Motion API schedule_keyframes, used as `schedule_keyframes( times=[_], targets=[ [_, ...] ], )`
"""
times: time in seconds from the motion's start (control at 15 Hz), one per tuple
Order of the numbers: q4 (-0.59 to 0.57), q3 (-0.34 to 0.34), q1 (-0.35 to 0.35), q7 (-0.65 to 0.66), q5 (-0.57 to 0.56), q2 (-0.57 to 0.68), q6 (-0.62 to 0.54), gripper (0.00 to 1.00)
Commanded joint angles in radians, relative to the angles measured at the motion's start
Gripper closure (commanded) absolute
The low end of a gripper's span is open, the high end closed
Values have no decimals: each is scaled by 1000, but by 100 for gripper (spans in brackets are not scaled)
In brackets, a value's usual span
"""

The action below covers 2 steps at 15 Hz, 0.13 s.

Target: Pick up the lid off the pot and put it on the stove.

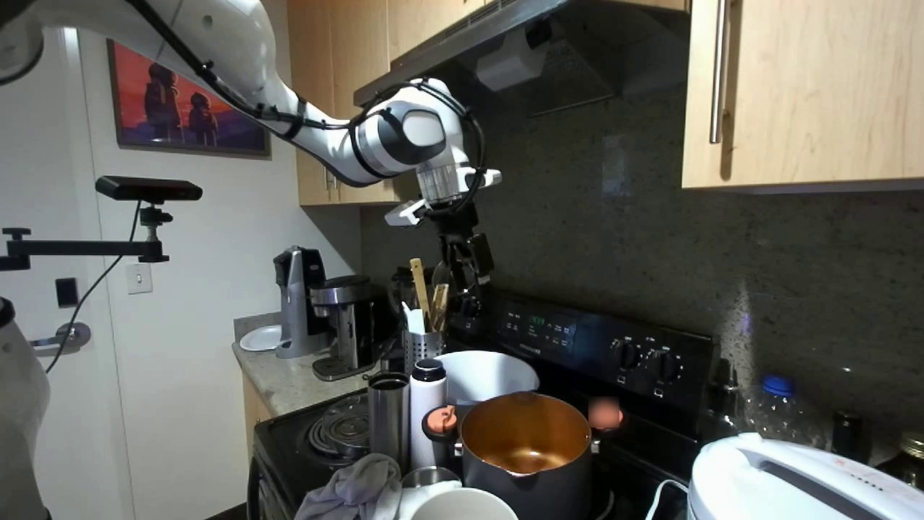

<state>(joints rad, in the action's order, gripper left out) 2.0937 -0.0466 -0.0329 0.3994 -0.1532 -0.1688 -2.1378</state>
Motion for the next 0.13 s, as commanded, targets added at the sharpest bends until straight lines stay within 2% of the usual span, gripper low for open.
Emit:
schedule_keyframes(
  times=[0.0,0.07],
  targets=[
    [5,-11,14,-2,3,-10,4,0],
    [10,-11,16,-3,3,-17,4,0]
  ],
)
